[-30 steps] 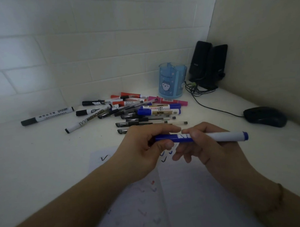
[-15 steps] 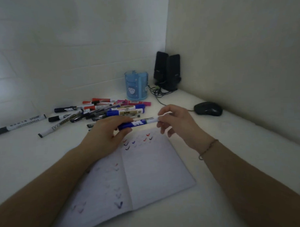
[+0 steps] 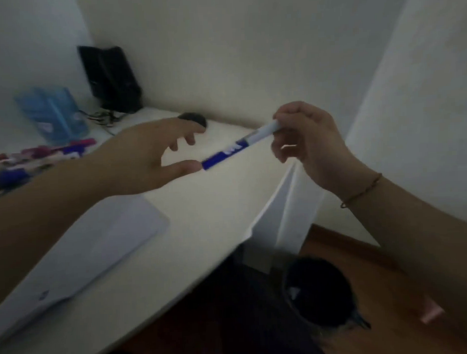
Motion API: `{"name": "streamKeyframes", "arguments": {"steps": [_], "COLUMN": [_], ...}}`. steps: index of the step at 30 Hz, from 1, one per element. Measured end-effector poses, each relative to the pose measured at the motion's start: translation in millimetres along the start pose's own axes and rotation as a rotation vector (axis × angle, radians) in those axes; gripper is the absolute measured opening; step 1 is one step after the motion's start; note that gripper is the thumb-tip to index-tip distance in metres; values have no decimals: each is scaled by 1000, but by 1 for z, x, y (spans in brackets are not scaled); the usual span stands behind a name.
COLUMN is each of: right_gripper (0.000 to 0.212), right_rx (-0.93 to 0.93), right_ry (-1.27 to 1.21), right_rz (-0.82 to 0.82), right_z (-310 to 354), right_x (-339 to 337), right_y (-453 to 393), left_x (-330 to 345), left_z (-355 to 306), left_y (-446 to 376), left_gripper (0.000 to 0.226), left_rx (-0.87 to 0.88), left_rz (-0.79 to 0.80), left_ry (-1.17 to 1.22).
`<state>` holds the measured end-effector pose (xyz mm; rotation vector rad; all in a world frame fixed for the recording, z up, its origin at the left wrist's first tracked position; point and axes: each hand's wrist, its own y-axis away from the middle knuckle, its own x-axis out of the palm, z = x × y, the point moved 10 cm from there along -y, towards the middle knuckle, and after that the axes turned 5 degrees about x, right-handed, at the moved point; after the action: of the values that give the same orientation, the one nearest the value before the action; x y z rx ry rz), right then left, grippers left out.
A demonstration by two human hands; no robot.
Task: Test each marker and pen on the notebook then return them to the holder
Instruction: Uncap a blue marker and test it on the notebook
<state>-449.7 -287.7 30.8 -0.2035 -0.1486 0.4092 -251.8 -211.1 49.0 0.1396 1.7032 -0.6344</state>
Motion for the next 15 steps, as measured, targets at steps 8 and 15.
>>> {"name": "streamKeyframes", "arguments": {"steps": [8,15], "right_gripper": [5,7], "right_rx": [-12,165], "right_ry": [624,846], "right_rz": [-192,-283], "right_z": [-46,-111], "right_x": [-133,-198], "right_y": [94,116], "left_x": [97,116], "left_z": [-151,-153], "left_y": [-36,-52], "left_gripper": [67,63], "left_rx": [526,492], "left_rz": [89,114], "left_ry": [-127,-107]}}
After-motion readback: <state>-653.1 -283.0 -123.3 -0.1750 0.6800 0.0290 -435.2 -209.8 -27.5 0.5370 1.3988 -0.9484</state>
